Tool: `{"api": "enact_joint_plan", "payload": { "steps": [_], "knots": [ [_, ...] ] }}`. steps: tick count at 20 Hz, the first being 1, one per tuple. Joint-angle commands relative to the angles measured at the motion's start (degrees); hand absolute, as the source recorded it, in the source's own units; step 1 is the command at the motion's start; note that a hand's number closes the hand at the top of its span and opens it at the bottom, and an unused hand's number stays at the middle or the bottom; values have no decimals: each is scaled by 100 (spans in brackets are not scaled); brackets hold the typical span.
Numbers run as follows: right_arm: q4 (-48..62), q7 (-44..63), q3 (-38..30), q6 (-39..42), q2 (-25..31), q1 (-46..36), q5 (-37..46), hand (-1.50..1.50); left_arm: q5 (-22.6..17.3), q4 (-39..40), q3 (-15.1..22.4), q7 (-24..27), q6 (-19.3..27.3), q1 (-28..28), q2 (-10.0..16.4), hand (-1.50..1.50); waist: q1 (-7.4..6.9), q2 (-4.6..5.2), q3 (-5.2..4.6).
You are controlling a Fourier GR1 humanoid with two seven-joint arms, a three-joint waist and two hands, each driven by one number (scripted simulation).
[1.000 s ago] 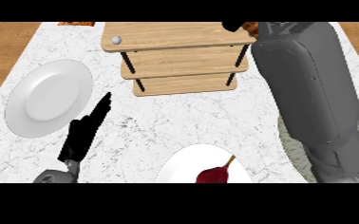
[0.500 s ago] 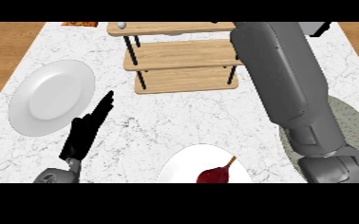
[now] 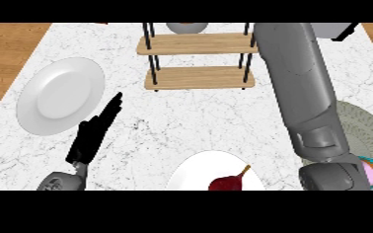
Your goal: Pick the croissant from the placemat and place it in the tiered shelf
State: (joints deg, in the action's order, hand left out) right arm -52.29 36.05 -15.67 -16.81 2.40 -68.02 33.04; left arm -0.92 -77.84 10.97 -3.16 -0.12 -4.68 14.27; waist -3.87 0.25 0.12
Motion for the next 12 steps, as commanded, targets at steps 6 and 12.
{"api": "enact_joint_plan", "payload": {
  "steps": [6,12],
  "knots": [
    [362,-1259,-390,-2049,-236,-30,-570,-150,-56,-53,-186,231,-69,387,115,0,191,11,-13],
    [-648,-928,-519,-2414,444,581,-191,-150,6,-6,-283,47,131,405,50,0,495,-79,-12]
  ]
}}
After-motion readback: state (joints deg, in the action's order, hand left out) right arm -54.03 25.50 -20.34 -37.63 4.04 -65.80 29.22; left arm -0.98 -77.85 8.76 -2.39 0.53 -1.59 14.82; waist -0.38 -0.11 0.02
